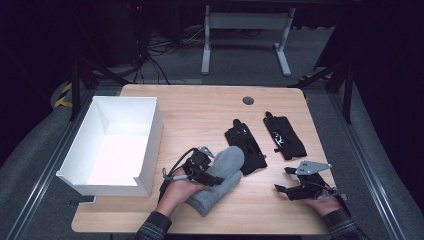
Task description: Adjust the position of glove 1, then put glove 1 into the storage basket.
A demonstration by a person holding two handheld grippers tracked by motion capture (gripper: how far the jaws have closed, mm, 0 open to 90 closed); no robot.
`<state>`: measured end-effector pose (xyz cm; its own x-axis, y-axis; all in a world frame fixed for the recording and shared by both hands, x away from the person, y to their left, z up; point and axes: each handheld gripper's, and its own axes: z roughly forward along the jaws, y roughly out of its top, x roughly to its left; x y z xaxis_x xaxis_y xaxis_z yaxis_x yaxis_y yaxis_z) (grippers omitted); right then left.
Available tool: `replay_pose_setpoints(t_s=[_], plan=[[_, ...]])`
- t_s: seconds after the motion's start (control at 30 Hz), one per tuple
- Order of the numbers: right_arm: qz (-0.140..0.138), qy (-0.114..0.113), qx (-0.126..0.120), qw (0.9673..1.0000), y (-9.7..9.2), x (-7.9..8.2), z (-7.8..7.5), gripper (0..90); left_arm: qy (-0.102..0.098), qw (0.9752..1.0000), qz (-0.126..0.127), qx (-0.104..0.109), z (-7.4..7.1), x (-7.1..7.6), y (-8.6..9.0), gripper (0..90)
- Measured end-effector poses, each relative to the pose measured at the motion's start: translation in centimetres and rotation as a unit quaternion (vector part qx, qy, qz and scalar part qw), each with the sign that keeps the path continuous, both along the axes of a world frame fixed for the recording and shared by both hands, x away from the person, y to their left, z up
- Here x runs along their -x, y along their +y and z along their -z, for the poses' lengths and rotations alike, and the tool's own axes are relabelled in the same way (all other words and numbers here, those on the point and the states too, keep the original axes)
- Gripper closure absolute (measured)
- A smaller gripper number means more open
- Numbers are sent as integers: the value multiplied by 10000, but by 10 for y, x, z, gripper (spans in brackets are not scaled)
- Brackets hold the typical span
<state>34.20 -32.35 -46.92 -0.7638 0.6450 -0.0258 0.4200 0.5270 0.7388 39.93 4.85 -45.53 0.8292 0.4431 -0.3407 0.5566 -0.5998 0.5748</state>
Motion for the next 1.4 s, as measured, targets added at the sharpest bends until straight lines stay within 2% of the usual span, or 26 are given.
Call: replay_pose_setpoints(t_s=[0.23,0.43,0.73,0.93,1.13,1.4], plan=[[-5,-9,0,10000,0,0,0,225,74,9999,99,-43,-4,0,-1,632],[-6,-10,1,10000,0,0,0,226,39,10000,65,-54,-9,2,1,706],[-4,-11,0,10000,0,0,0,226,-172,9997,-159,25,-24,4,7,717],[1,-14,-3,10000,0,0,0,226,-384,9986,-304,197,-44,7,14,717],[-2,-9,0,10000,0,0,0,226,-550,9972,-440,262,-59,10,17,718],[-1,-8,-2,10000,0,0,0,226,-748,9951,-559,310,-86,15,22,718]])
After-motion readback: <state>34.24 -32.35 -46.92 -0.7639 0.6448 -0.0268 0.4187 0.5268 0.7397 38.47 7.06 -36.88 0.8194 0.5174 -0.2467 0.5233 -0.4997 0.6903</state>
